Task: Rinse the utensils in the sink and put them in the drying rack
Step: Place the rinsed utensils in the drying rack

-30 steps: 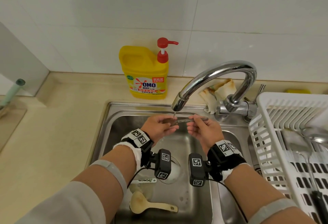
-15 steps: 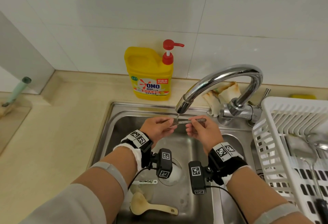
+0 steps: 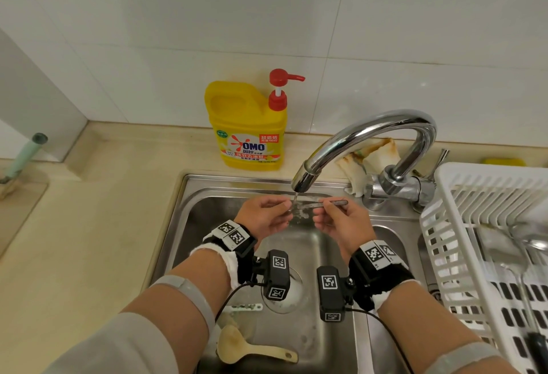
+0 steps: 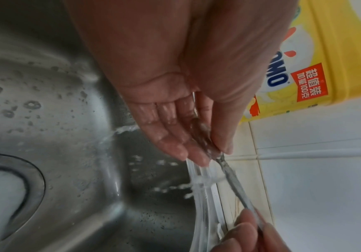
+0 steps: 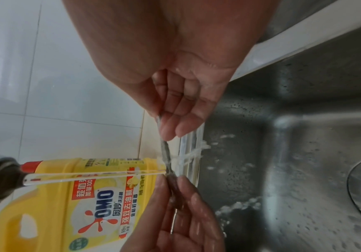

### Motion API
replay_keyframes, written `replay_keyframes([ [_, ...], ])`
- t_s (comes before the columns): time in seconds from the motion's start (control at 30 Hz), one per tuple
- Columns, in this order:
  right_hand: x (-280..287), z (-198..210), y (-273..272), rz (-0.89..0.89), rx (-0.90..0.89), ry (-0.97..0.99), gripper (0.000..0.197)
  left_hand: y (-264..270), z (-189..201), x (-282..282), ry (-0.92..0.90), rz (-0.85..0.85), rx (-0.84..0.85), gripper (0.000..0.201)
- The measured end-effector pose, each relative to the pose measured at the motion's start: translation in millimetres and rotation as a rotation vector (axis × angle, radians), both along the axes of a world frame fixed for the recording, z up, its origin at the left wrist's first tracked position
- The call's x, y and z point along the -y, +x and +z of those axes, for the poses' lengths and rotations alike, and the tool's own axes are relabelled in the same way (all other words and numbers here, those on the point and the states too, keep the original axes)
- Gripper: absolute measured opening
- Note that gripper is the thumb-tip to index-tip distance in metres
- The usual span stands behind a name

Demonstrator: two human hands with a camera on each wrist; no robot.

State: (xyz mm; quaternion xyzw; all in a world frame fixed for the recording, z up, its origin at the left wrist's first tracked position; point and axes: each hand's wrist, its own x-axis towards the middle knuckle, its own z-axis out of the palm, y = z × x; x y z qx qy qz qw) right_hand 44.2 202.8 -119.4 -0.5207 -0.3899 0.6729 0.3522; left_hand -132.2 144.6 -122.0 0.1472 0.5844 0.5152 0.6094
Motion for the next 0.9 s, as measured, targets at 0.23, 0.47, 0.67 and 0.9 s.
replay_keyframes([
  [0.23, 1.7, 0.3, -5.0, 0.012, 0.022, -0.016, 0.007, -12.4, -3.5, 8.9, 0.02, 0.057, -0.005, 0.023],
  [0.47, 3.6, -4.8, -18.6, 0.052, 0.055, -0.032, 0.009, -33.0, -0.1, 22.6, 0.014, 0.104, 0.01, 0.021],
  [0.67, 7.9, -13.1, -33.9, 0.072, 0.07, -0.055, 0.01, -51.6, 0.5, 34.3, 0.007, 0.186, 0.008, 0.023],
  [0.9, 9.5, -14.2, -42.5, 0.09, 0.058, -0.088, 0.018, -67.6, 2.6, 44.1, 0.004, 0.243, -0.016, 0.021],
])
